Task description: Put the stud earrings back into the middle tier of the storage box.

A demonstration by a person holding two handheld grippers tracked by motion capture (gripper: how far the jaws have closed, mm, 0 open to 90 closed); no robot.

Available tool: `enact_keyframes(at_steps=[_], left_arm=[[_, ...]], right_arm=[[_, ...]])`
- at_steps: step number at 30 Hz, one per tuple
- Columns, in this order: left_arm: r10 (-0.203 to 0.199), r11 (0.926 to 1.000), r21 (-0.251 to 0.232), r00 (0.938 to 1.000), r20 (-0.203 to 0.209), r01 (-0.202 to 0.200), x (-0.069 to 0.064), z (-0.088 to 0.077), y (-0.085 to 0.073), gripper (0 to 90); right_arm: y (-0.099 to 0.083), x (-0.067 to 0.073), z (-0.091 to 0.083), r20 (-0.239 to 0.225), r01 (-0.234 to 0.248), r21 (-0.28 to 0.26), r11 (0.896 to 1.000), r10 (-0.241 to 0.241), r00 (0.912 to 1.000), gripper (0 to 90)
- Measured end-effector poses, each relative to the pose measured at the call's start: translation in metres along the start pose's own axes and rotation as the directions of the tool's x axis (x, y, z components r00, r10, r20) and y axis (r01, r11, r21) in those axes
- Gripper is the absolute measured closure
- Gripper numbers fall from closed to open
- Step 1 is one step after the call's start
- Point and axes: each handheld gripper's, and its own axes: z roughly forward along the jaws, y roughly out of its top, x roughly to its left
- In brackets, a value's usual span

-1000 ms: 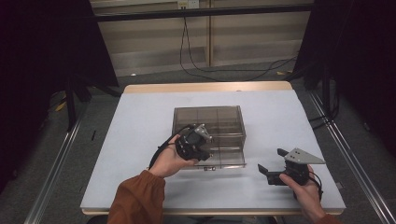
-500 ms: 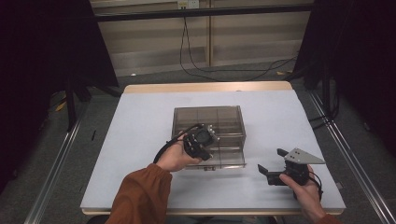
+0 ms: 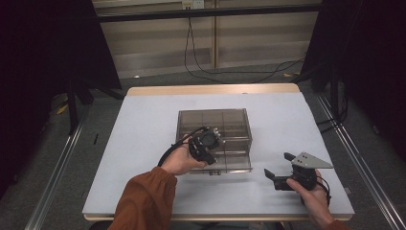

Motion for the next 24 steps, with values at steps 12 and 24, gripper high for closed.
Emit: enact_keyframes(at_steps=[12, 24], left_arm=[[-0.053, 0.9847, -0.166, 0.9986, 0.009, 0.054, 0.004, -0.029, -0.025, 84.0], [-0.095, 0.9492, -0.298, 0.9949, 0.032, 0.101, 0.008, -0.050, -0.075, 85.9]], right_arm=[[0.000, 0.000, 0.000, -0.002, -0.008, 0.001, 1.000, 0.008, 1.0000, 3.1], [0.000, 0.000, 0.000, 0.003, -0.015, 0.004, 1.000, 0.015, 0.9999, 3.1]])
